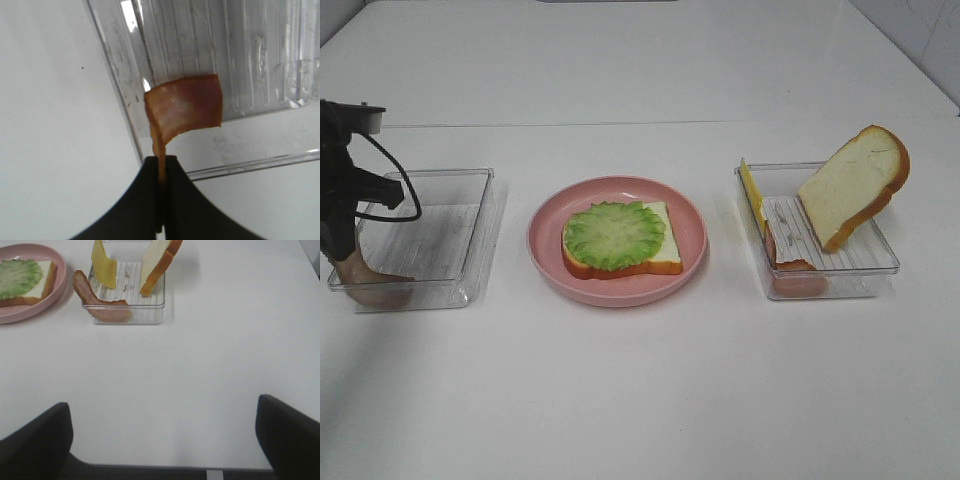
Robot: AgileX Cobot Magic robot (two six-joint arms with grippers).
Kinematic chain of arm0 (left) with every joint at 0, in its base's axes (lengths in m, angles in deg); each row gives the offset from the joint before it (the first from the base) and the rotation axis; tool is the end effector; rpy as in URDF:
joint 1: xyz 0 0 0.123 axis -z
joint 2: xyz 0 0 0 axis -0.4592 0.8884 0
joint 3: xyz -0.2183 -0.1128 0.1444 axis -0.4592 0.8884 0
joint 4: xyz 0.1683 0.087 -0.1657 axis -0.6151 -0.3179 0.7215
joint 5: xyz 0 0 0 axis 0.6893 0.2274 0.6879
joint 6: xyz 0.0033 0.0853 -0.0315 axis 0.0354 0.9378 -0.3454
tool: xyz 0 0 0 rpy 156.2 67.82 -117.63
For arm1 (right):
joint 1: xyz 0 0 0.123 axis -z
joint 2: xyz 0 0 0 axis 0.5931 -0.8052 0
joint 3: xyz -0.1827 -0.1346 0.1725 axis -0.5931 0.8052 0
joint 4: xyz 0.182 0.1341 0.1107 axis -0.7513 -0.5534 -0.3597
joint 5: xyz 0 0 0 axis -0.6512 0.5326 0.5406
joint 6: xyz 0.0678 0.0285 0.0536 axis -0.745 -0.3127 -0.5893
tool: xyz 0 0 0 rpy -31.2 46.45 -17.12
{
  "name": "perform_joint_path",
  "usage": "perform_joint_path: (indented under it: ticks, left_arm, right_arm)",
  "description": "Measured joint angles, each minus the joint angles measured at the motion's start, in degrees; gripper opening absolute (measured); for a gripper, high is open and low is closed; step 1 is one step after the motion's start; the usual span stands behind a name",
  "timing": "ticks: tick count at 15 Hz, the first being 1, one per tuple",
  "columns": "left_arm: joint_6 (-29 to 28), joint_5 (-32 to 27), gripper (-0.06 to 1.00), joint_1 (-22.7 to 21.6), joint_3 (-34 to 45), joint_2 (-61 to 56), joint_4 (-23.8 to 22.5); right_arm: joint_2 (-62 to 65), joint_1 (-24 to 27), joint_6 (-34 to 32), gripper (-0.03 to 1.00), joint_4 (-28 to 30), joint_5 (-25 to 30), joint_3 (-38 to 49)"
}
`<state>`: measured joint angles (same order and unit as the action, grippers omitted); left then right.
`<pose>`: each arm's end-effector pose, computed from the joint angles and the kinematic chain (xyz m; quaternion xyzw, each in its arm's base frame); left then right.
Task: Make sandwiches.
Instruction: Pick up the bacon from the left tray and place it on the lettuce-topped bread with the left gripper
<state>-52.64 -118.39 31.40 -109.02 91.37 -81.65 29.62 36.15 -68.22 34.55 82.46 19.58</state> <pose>0.3772 -0.0293 0.1738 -0.0618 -0.9979 0.0137 0.0141 -0.0022 0.0012 0.2607 -0.0020 0.8754 0.0084 0.4834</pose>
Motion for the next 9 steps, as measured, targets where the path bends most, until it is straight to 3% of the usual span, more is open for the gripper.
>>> perform_joint_path:
  ticks: [5,8,9]
  left_arm:
    - [0.6,-1.4,0.00,0.1,0.0,-11.9,2.6]
    - [2.9,-2.1,0.00,1.5,-2.1,-16.2,10.0]
    - [3.4,-2.3,0.00,4.1,-4.6,-16.4,13.5]
  right_arm:
    - [0.0,0.0,0.0,0.96,0.0,0.0,0.0]
    - [0.0,0.0,0.0,0.96,0.0,0.0,0.0]
    - [0.0,0.0,0.0,0.96,0.0,0.0,0.0]
